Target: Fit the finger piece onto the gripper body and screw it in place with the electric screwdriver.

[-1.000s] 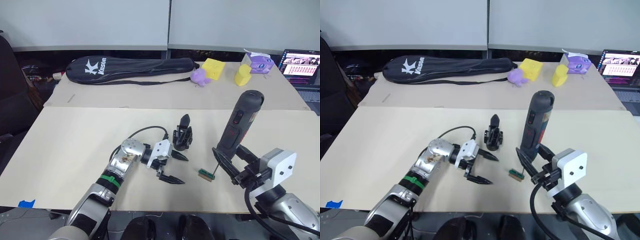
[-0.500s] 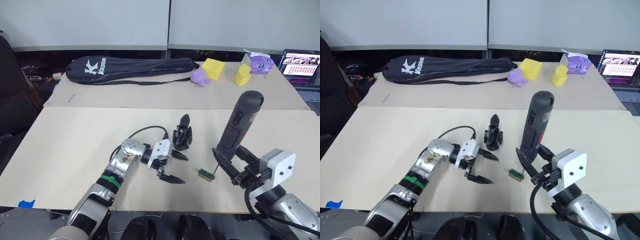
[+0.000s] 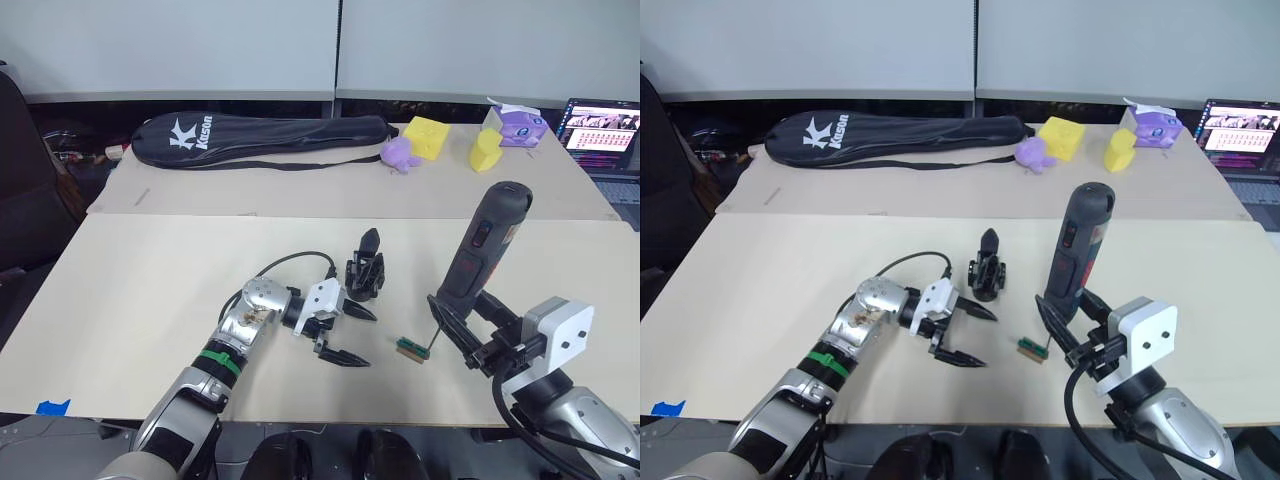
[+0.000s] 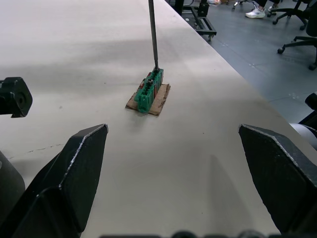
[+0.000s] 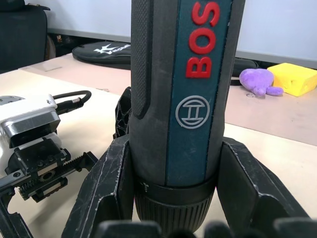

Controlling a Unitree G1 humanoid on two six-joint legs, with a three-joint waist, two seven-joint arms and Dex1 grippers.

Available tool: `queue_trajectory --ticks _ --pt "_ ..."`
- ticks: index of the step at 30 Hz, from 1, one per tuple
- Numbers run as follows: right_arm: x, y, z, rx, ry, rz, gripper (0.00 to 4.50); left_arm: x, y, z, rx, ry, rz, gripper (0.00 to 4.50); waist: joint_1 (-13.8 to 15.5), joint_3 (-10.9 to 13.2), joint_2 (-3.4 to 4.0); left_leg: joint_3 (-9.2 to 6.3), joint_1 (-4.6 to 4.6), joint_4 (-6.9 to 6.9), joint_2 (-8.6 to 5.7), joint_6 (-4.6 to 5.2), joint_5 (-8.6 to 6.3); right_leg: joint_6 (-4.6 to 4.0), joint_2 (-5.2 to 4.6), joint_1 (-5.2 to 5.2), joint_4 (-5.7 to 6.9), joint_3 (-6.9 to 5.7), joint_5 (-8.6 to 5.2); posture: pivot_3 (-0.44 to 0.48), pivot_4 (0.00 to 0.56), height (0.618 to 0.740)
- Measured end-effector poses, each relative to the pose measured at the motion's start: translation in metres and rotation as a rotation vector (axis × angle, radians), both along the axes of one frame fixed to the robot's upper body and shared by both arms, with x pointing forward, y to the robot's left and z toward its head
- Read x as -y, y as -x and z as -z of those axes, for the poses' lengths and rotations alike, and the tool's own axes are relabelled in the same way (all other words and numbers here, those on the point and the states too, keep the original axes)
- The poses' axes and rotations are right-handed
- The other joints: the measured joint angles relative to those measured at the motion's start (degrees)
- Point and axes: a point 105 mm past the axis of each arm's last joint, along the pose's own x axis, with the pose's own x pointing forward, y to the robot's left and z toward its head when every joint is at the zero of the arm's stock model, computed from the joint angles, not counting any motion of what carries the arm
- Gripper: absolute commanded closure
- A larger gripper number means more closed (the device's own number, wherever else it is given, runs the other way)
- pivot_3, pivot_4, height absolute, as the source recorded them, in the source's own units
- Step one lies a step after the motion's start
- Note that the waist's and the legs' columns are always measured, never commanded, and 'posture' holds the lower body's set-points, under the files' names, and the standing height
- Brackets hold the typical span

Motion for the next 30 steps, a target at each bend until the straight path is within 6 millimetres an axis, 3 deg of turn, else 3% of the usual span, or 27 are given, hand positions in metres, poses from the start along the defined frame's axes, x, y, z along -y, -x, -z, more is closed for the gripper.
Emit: queue_trajectory --ticks 16,23,30 --pt "0.000 0.002 0.003 -0.009 0.008 0.005 2.58 -0.002 -0.001 0.003 -0.003 -0.002 -0.007 0.00 -0.02 -0.07 -0.12 0.00 0.01 0.00 0.01 0.00 0.00 0.00 0.00 0.00 0.00 0.00 0.00 0.000 0.150 0.740" --pt "-0.010 0.000 -0.015 0.049 0.024 -0.078 2.58 -0.006 -0.003 0.004 -0.008 -0.014 -0.017 0.00 -0.04 -0.07 -0.12 -0.01 0.01 -0.01 0.01 0.01 0.00 0.00 -0.02 -0.01 0.00 0.00 0.00 0.000 0.150 0.740" --pt "-0.024 0.002 -0.039 0.062 0.045 -0.251 2.58 -0.027 -0.007 0.003 -0.009 -0.046 -0.058 0.00 -0.13 -0.05 -0.15 -0.04 0.00 0.00 0.02 0.02 -0.01 -0.01 -0.08 -0.01 -0.02 -0.01 0.01 0.000 0.150 0.740"
